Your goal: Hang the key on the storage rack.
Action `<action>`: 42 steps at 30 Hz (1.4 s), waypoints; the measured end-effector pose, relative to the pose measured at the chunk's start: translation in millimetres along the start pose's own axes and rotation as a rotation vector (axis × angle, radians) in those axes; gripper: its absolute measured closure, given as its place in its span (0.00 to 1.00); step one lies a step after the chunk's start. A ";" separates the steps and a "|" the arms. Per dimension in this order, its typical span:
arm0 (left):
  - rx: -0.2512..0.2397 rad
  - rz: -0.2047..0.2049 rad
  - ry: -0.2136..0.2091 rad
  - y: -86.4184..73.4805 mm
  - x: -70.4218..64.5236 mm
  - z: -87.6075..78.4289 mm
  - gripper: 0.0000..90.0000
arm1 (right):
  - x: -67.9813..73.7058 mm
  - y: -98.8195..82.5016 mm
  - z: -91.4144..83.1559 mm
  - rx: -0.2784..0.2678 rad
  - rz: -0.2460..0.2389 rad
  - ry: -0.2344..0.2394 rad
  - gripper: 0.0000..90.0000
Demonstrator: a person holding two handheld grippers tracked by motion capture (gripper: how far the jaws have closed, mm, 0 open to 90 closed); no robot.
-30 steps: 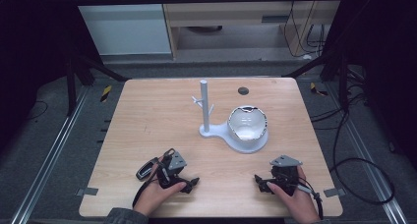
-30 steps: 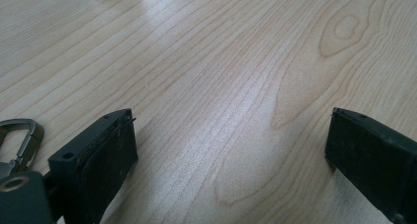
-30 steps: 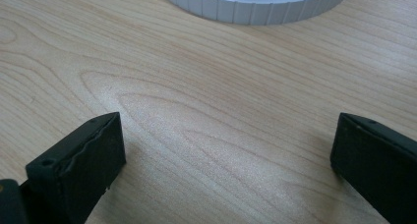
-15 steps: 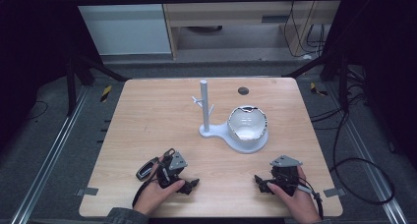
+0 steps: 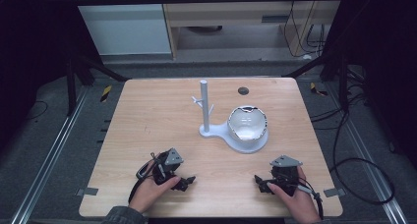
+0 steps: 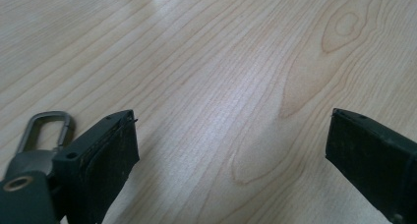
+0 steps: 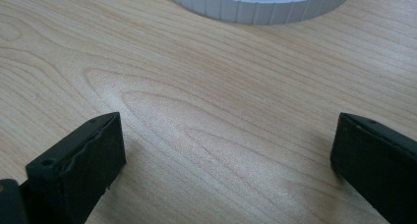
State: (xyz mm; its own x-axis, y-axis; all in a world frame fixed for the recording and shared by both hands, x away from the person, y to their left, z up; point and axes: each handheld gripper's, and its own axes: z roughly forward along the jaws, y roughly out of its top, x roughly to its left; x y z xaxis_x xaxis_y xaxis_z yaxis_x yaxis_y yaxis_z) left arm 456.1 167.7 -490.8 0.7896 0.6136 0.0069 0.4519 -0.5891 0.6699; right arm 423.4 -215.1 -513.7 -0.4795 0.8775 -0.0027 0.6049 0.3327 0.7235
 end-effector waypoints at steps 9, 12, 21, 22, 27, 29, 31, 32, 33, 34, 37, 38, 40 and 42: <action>0.160 0.010 0.103 19.6 14.4 -17.1 0.08 | 0.2 -0.1 -0.1 0.000 0.001 0.000 0.00; 0.157 0.014 0.113 23.1 18.9 -27.0 0.08 | 0.2 -0.1 -0.1 0.000 0.001 0.000 0.00; 0.175 -0.002 0.159 29.4 40.2 -51.2 0.08 | 0.2 0.6 0.7 0.001 -0.002 -0.004 0.00; 0.171 -0.008 0.161 31.5 43.5 -56.0 0.08 | 0.5 0.9 1.0 0.001 0.002 -0.005 0.00; 0.194 -0.005 0.173 33.3 48.7 -61.2 0.08 | 0.7 1.4 1.7 -0.001 0.000 -0.006 0.00; 0.198 -0.005 0.177 33.4 49.6 -62.0 0.08 | 0.7 1.6 1.8 -0.001 -0.001 -0.005 0.00; 0.215 0.000 0.177 35.3 52.2 -63.8 0.09 | 0.6 1.7 1.9 -0.001 -0.003 -0.004 0.00; 0.223 0.004 0.176 36.7 53.5 -64.4 0.09 | 0.6 1.9 1.8 0.001 -0.003 -0.004 0.00; 0.230 0.008 0.179 38.9 55.1 -65.3 0.09 | 0.6 1.9 1.9 0.001 -0.004 -0.003 0.00; 0.230 0.008 0.179 38.9 55.1 -65.3 0.09 | 0.6 1.9 1.9 0.001 -0.004 -0.003 0.00; 0.274 0.027 0.178 47.1 60.8 -69.0 0.09 | 1.2 2.3 2.2 0.003 0.001 -0.007 0.00; 0.283 0.030 0.180 48.6 61.6 -69.5 0.09 | 1.2 2.2 2.2 0.003 0.001 -0.007 0.00; 0.310 0.033 0.177 51.6 63.7 -69.5 0.09 | 1.2 2.2 2.2 0.003 0.001 -0.007 0.00; 0.329 0.034 0.169 52.7 64.6 -68.7 0.09 | 1.2 2.3 2.2 0.003 0.001 -0.007 0.00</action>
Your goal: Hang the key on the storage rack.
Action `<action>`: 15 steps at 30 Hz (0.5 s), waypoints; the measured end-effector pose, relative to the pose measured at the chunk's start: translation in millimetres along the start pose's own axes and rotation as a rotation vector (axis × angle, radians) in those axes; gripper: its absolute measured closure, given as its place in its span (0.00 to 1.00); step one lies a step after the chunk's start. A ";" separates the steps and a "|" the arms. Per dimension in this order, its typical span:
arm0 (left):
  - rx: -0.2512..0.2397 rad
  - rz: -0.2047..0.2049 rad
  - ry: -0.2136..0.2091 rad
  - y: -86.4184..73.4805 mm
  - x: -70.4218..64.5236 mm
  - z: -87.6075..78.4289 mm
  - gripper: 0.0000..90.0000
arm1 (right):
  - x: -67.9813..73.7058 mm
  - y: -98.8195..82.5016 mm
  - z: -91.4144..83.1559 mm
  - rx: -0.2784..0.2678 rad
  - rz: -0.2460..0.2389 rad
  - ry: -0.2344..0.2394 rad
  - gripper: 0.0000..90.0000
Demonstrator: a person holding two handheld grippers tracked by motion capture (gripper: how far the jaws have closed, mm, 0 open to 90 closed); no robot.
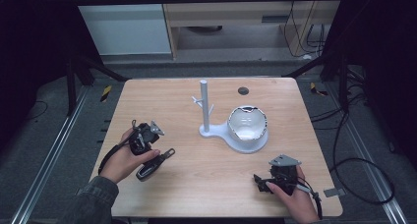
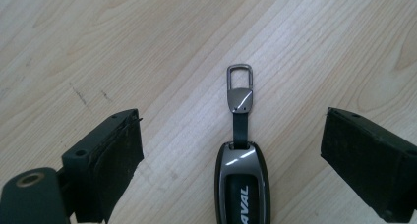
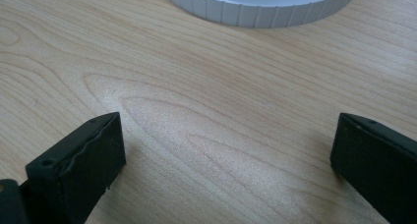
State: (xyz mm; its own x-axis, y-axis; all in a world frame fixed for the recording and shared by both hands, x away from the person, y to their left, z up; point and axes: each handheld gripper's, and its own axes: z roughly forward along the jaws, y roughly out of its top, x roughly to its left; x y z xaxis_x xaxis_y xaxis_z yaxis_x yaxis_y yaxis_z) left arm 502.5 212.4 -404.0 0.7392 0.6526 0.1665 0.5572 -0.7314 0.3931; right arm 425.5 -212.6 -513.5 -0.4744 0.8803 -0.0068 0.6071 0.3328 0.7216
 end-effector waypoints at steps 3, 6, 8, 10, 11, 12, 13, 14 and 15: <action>0.031 0.008 -0.007 2.2 0.0 2.8 0.09 | 0.0 0.0 0.0 0.000 0.000 0.000 0.00; 0.057 0.024 -0.009 4.5 -1.3 6.6 0.09 | -0.1 0.0 0.0 0.000 0.000 0.001 0.00; 0.073 0.032 -0.010 7.0 -1.6 10.4 0.09 | 0.0 0.0 0.0 0.000 0.000 0.001 0.00; 0.081 0.036 -0.013 8.6 -0.6 12.2 0.09 | 0.1 0.1 0.1 0.000 0.002 0.001 0.00; 0.081 0.036 -0.013 8.6 -0.6 12.2 0.09 | 0.1 0.1 0.1 0.000 0.002 0.001 0.00; 0.090 0.040 -0.010 9.7 -0.1 12.3 0.09 | 0.1 0.0 0.1 -0.001 0.001 0.001 0.00; 0.095 0.044 -0.010 10.6 0.4 12.3 0.09 | 0.1 0.0 0.1 -0.001 0.001 0.001 0.00; 0.100 0.049 -0.010 11.7 0.7 11.7 0.09 | 0.1 0.0 0.1 -0.001 0.001 0.001 0.00; 0.100 0.057 -0.011 13.5 1.7 9.8 0.10 | 0.0 -0.1 0.0 -0.001 -0.001 0.002 0.00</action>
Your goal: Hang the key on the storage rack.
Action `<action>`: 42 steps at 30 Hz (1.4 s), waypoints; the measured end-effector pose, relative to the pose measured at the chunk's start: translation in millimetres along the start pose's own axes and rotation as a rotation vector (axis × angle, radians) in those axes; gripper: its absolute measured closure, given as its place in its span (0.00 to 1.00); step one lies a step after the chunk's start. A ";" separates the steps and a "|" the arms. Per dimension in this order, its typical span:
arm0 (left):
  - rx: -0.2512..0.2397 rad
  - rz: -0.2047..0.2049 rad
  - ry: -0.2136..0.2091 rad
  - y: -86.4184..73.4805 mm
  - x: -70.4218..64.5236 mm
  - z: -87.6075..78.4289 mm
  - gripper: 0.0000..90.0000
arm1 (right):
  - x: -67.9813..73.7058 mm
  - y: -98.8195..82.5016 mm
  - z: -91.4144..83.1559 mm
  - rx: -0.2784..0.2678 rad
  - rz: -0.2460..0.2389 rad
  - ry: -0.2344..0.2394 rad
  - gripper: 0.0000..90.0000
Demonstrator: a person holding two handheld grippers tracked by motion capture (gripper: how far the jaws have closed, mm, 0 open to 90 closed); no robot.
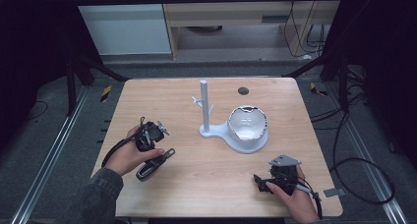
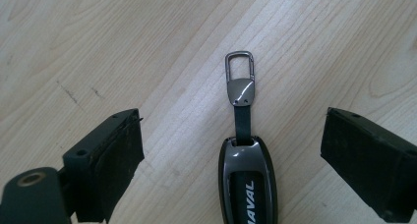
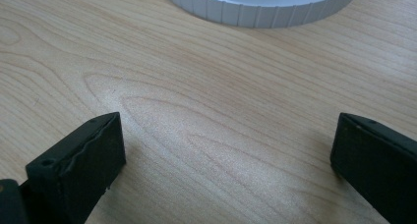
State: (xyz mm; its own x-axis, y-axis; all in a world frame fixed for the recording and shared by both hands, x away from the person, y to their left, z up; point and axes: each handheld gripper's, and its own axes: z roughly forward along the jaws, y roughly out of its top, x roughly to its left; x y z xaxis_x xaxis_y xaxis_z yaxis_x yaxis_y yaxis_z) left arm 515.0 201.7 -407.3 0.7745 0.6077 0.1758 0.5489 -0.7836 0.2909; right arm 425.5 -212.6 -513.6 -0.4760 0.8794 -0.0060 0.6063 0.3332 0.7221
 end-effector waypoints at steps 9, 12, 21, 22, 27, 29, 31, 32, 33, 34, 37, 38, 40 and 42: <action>0.027 0.028 -0.009 6.9 4.1 -2.0 0.16 | -0.5 -0.4 0.0 -0.002 -0.011 -0.001 0.00; 0.062 0.032 -0.027 8.4 3.7 4.6 0.21 | -0.5 -0.4 0.0 -0.002 -0.010 -0.001 0.00; 0.178 0.038 -0.064 12.7 0.7 28.6 0.41 | -0.2 -0.4 -0.6 0.000 -0.004 0.006 0.00; 0.187 0.034 -0.072 13.0 1.1 31.3 0.44 | -0.2 -0.4 -0.7 0.000 -0.003 0.007 0.00; 0.207 0.021 -0.081 15.7 2.0 41.3 0.53 | -0.1 -0.5 -0.8 0.000 -0.003 0.008 0.00; 0.218 0.021 -0.082 16.8 1.3 44.4 0.55 | -0.1 -0.6 -0.8 0.001 -0.004 0.008 0.00; 0.223 0.019 -0.086 16.9 1.0 47.3 0.57 | -0.2 -0.6 -0.8 0.000 -0.005 0.008 0.00; 0.229 0.021 -0.087 16.8 1.2 48.4 0.60 | -0.1 -0.6 -0.9 0.002 -0.003 0.009 0.00; 0.230 0.017 -0.089 16.4 1.3 49.6 0.60 | -0.1 -0.6 -0.9 0.002 -0.003 0.009 0.00; 0.229 0.016 -0.091 15.9 1.9 50.7 0.61 | 0.0 -0.6 -0.9 0.002 -0.003 0.009 0.00; 0.216 -0.003 -0.104 13.3 5.3 53.8 0.67 | -0.1 -0.6 -0.9 0.001 -0.004 0.009 0.00; 0.213 -0.006 -0.110 12.7 5.8 54.3 0.69 | 0.0 -0.6 -0.9 0.001 -0.003 0.010 0.00; 0.205 -0.013 -0.119 11.8 6.8 55.2 0.70 | -0.6 -0.8 -0.5 0.000 -0.014 0.004 0.00; 0.203 -0.016 -0.124 11.0 7.3 56.3 0.73 | -0.2 -0.7 -0.8 0.001 -0.006 0.008 0.00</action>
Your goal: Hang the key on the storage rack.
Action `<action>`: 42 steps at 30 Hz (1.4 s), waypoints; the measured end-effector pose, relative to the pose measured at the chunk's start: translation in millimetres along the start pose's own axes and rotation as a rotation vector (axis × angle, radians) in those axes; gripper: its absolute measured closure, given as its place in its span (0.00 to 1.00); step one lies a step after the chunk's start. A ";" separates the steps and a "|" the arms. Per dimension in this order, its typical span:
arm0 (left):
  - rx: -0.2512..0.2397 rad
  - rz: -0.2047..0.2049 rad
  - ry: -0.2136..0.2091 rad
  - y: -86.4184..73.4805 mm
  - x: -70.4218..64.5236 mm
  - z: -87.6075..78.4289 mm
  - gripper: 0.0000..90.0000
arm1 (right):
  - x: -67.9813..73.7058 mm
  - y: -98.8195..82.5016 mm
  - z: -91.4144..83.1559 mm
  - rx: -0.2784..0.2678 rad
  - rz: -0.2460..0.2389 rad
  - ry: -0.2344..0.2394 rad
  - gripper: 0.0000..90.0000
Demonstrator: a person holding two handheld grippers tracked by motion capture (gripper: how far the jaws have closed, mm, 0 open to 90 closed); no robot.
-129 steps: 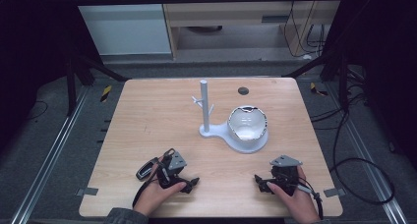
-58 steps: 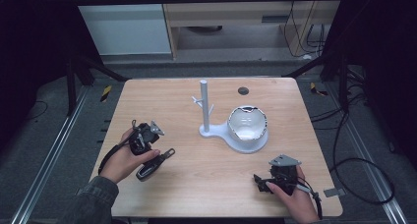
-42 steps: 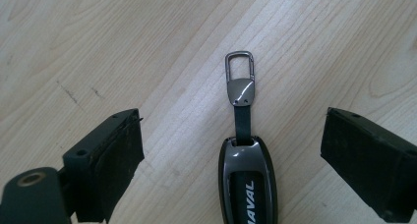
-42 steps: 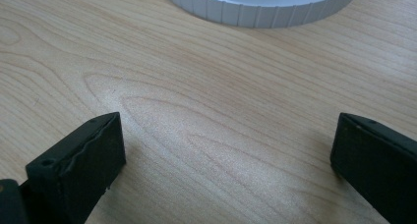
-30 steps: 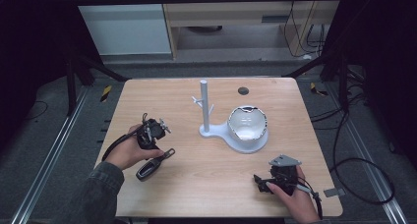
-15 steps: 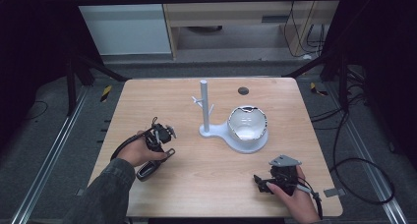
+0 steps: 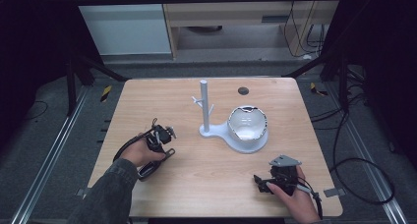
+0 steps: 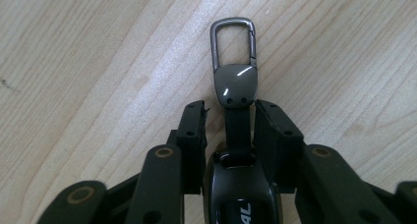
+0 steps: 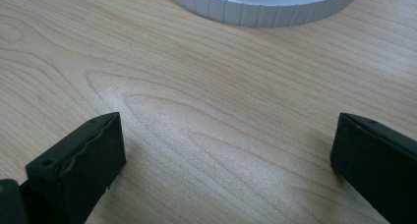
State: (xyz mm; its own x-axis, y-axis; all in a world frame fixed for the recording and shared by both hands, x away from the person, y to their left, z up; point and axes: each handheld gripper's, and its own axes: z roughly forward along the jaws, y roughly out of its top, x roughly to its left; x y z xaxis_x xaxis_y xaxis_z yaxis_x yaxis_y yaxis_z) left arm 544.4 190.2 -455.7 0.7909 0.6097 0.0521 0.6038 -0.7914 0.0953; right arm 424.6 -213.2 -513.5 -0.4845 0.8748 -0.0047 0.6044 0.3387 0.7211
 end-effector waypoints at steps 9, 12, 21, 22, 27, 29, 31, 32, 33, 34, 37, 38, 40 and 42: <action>-0.016 0.005 -0.003 -2.1 -2.9 2.5 0.88 | -0.2 -0.1 0.0 0.000 -0.003 -0.001 0.00; -0.039 -0.003 -0.006 -5.6 -2.9 -0.1 0.88 | -0.3 -0.2 0.1 -0.001 -0.005 -0.001 0.00; -0.165 -0.046 -0.023 -30.8 -4.4 -6.8 0.89 | -0.3 -0.2 0.0 0.000 -0.005 -0.002 0.00; -0.179 -0.049 -0.023 -33.0 -5.0 -7.9 0.89 | -0.3 -0.2 0.2 -0.001 -0.005 -0.001 0.00; -0.223 -0.053 -0.015 -40.4 -6.9 -13.0 0.89 | -0.4 -0.2 0.1 -0.001 -0.006 -0.002 0.00; -0.261 -0.063 -0.014 -45.4 -7.5 -16.9 0.89 | -0.3 -0.2 0.1 -0.001 -0.005 -0.001 0.00; -0.278 -0.068 -0.012 -47.9 -7.8 -18.7 0.89 | -0.1 -0.2 0.0 0.000 -0.002 -0.001 0.00; -0.291 -0.069 -0.009 -50.0 -8.1 -20.3 0.89 | 0.0 -0.1 0.0 -0.001 0.000 0.001 0.00; -0.304 -0.072 -0.011 -52.3 -9.0 -21.9 0.89 | 0.0 -0.1 0.0 0.000 0.000 -0.001 0.00; -0.331 -0.076 -0.009 -57.5 -11.0 -25.6 0.89 | 0.0 -0.1 0.0 0.000 0.000 -0.002 0.00; -0.349 -0.078 0.000 -62.7 -12.9 -29.5 0.89 | 0.1 -0.1 0.0 0.001 0.000 -0.002 0.00; -0.372 -0.083 0.007 -67.0 -14.3 -32.3 0.89 | 0.2 0.0 0.0 0.000 0.002 -0.002 0.00; -0.413 -0.092 0.008 -73.7 -17.0 -37.1 0.89 | 0.3 0.0 0.0 0.000 0.003 -0.001 0.00; -0.453 -0.098 0.017 -79.5 -20.7 -41.5 0.89 | 0.0 0.0 0.1 -0.001 -0.001 -0.002 0.00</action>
State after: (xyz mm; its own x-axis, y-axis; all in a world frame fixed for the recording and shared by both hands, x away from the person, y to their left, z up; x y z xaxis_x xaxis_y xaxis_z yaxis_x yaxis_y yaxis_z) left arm 475.9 242.4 -423.2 0.7282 0.6844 0.0368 0.5685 -0.6332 0.5252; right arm 424.7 -213.1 -513.6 -0.4840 0.8751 -0.0064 0.6035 0.3390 0.7217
